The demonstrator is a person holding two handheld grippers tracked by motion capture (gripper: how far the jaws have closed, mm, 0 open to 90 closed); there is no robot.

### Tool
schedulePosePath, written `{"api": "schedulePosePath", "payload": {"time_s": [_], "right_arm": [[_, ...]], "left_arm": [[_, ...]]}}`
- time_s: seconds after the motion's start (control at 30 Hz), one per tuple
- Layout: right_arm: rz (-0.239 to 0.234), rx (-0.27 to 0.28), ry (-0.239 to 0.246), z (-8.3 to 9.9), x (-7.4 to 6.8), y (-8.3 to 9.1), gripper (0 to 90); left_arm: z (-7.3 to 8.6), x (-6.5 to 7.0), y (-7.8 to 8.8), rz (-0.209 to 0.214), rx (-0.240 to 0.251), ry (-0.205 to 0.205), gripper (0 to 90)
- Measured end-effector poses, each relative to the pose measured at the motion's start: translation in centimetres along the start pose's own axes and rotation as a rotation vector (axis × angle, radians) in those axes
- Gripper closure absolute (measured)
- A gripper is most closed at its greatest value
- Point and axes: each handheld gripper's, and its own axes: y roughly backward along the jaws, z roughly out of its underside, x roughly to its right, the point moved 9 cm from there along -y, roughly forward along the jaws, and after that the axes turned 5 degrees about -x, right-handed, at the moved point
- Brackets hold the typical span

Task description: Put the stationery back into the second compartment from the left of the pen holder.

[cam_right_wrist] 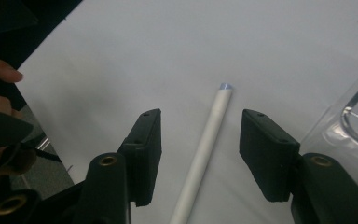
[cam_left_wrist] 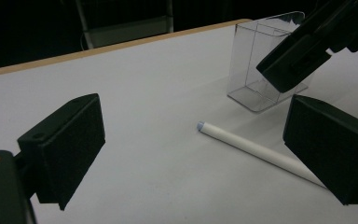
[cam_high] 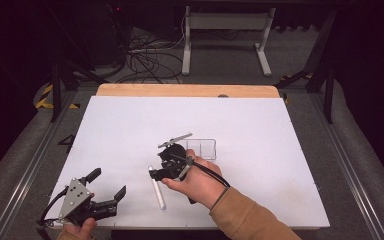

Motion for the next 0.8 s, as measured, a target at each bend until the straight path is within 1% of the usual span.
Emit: {"api": "schedulePosePath", "payload": {"time_s": [0.13, 0.17, 0.37, 0.6, 0.8], "right_arm": [[0.011, -0.051, -0.036, 0.1, 0.1, -1.0, 49.7], [0.011, -0.056, -0.040, 0.2, 0.1, -1.2, 49.9], [0.042, -0.117, -0.079, 0.5, 0.1, -2.6, 52.1], [0.066, -0.162, -0.111, 0.6, 0.3, -3.8, 52.3], [0.082, -0.201, -0.138, 0.8, 0.4, -4.4, 53.4]], "left_arm": [[0.0, 0.0, 0.0, 0.002, -0.001, 0.000, 6.3], [0.0, 0.0, 0.0, 0.001, -0.001, 0.000, 6.3], [0.0, 0.0, -0.1, 0.004, 0.000, -0.002, 6.3], [0.0, 0.0, -0.1, 0.006, -0.004, -0.006, 6.3], [0.0, 0.1, -0.2, 0.009, -0.003, -0.006, 6.3]]}}
